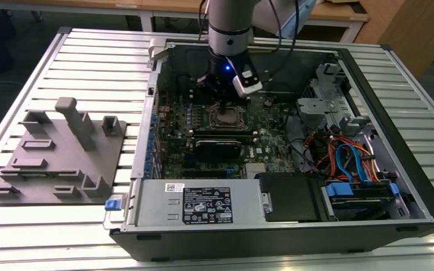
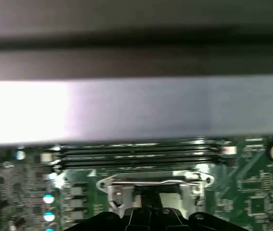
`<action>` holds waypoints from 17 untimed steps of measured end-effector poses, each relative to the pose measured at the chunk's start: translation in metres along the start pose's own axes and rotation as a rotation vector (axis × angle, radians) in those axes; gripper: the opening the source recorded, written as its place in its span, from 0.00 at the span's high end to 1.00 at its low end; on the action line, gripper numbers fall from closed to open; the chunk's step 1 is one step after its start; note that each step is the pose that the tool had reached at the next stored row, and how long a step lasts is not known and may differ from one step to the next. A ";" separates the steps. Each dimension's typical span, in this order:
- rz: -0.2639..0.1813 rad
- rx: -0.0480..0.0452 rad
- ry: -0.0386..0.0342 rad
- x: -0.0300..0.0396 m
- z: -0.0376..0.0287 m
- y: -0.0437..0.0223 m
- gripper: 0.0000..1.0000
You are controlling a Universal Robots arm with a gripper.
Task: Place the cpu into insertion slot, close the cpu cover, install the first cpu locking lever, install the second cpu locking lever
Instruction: 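Install the first cpu locking lever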
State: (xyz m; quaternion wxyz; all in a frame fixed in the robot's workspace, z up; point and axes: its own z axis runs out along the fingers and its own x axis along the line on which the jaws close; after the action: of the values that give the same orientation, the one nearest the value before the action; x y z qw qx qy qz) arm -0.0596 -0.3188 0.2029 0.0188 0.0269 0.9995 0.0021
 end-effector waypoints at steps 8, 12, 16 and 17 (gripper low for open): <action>0.000 -0.0085 -0.0050 0.0105 -0.0064 -0.0010 0.90; 0.001 -0.0263 -0.0045 0.0109 -0.0132 -0.0010 0.90; 0.003 -0.0789 -0.0022 0.0110 -0.0142 -0.0010 0.90; 0.004 -0.0966 -0.0014 0.0110 -0.0142 -0.0010 0.90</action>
State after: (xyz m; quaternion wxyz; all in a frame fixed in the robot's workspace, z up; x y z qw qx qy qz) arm -0.0712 -0.3193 0.2167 0.0208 0.0280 0.9981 0.0503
